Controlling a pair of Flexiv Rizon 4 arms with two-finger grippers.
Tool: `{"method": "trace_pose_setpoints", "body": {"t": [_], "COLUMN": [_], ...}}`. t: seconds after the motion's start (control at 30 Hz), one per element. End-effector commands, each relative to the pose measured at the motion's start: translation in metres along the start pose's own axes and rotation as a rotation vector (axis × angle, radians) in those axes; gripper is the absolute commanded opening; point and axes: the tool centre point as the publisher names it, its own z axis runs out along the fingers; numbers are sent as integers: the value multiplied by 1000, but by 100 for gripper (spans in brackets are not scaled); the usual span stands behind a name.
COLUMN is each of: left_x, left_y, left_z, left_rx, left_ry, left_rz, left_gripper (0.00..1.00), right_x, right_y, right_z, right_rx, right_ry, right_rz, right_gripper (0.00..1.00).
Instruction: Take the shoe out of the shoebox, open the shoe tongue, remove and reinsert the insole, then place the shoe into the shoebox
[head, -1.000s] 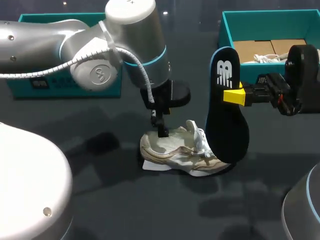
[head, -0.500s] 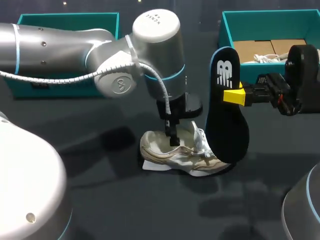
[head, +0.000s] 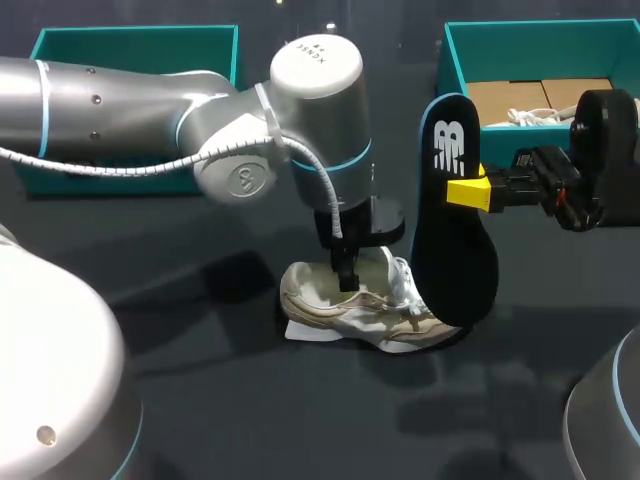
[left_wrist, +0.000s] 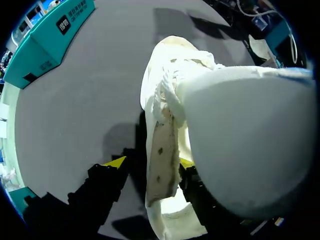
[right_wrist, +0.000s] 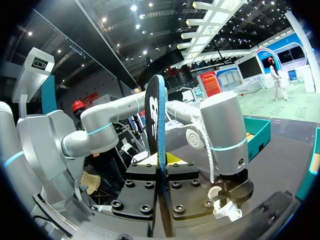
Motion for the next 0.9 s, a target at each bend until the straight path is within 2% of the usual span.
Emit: {"method": "trace_pose_setpoints", "body": {"t": [0.03, 0.1, 0.13, 0.17, 0.2, 0.53, 0.9], "left_x": [0, 0, 0, 0, 0, 3, 4], "left_y": [-1, -1, -1, -1, 0, 4, 5], "left_z": [5, 6, 6, 6, 5, -13, -45], "left_rx": [-8, -11, -11, -11, -10, 36, 37], "left_ry": [6, 6, 7, 7, 6, 70, 123], "left_rz": [4, 5, 5, 5, 5, 84, 405], "left_gripper": [49, 39, 26, 7, 0, 0, 0], "right_x": [0, 0, 0, 0, 0, 0, 0], "right_y": [-1, -1, -1, -1, -1, -1, -1], "right_z": [2, 2, 2, 2, 2, 2, 2], "right_rx": [1, 1, 1, 1, 1, 1, 1], "right_ry": [0, 0, 0, 0, 0, 0, 0], "right_rz": [1, 1, 1, 1, 1, 1, 1], "right_gripper": [0, 0, 0, 0, 0, 0, 0]}}
